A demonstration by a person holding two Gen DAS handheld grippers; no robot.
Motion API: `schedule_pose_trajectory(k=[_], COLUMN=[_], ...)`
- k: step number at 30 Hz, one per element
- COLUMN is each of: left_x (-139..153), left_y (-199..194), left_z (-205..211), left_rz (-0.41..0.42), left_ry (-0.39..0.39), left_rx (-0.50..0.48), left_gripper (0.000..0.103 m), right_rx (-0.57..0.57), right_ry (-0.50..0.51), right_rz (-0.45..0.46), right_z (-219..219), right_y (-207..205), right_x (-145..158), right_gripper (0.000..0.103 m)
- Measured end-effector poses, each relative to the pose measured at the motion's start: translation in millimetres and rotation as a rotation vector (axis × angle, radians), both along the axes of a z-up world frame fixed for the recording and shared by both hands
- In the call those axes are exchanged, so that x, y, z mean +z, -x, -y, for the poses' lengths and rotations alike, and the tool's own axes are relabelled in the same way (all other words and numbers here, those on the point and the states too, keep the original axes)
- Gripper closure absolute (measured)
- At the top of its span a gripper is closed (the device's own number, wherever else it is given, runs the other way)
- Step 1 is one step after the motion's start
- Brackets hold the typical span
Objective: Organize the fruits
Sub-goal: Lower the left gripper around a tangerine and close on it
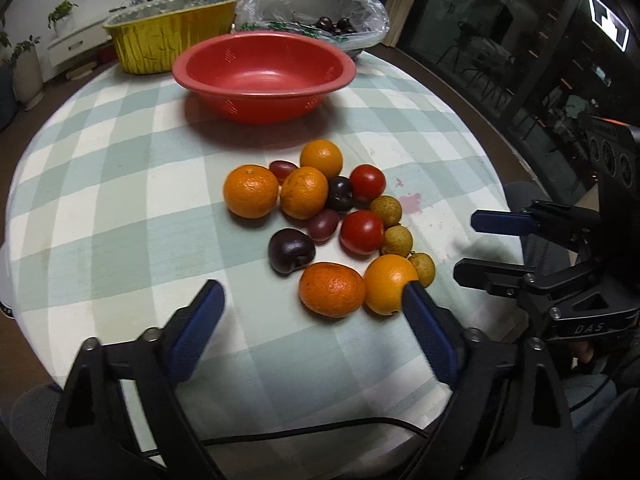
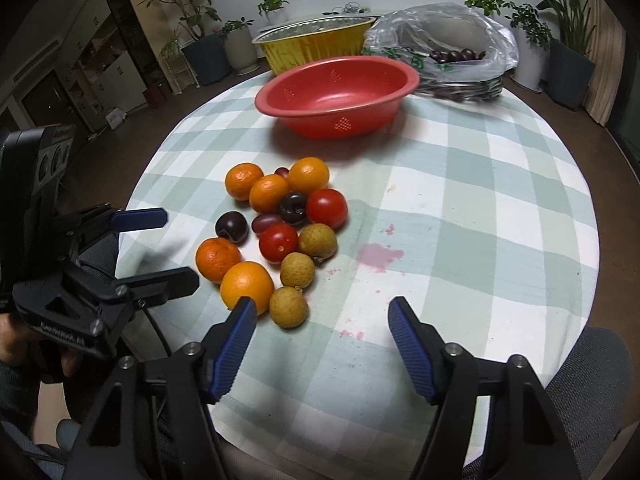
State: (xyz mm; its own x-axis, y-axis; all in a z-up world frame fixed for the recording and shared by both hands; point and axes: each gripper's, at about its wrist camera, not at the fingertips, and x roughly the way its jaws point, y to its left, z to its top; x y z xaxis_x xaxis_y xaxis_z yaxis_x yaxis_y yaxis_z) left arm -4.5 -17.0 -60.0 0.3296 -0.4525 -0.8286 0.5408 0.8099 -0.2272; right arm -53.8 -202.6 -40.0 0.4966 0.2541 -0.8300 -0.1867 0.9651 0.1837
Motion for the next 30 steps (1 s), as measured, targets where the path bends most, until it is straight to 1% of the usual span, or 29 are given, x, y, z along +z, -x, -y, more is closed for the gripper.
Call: schedule_pose_trajectory(k=[1, 2, 3, 8, 13, 19, 24, 29, 30], left_x=[-1, -2, -3, -5, -8, -8, -13, -15, -15], left_y=[-2, -3, -3, -7, -10, -16, -19, -19, -19], left_z=[0, 1, 2, 7, 9, 6, 5, 6, 7], left_rz=[-0.014, -0.025, -0.031, -0.059, -0.093, -0.108, -0.118, -0.111, -0.109], left_ry=[0.01, 0.019, 0.024, 0.046, 0.063, 0.081, 0.053, 0.061, 0.063], left_rx=[-0.012, -0.026, -0.035, -0.083, -0.121, -0.118, -0.098, -0.1, -0.101], left_gripper=[0.026, 0.033, 0.036, 0.042, 0.055, 0.058, 0.058, 0.058, 0.061], right_rx=[0.007, 0.013, 0.016, 0.036, 0.04, 0.041, 0.054, 0.067, 0.067], right_ry=[-0.001, -0.003, -0.004, -0.009, -0.01, -0.012, -0.019, -0.022, -0.022], right_rz=[-0.002, -0.004, -0.005, 0.002, 0.003, 0.001, 0.0, 0.001, 0.0], right_z=[0, -1, -1, -3, -4, -4, -7, -9, -9], right_y=[0, 0, 0, 2, 1, 1, 1, 1, 1], right_x=[-1, -1, -1, -1, -2, -3, -5, -5, -5], right_gripper=[0.036, 0.037, 0.038, 0.038, 0.04, 0.041, 0.042, 0.042, 0.042])
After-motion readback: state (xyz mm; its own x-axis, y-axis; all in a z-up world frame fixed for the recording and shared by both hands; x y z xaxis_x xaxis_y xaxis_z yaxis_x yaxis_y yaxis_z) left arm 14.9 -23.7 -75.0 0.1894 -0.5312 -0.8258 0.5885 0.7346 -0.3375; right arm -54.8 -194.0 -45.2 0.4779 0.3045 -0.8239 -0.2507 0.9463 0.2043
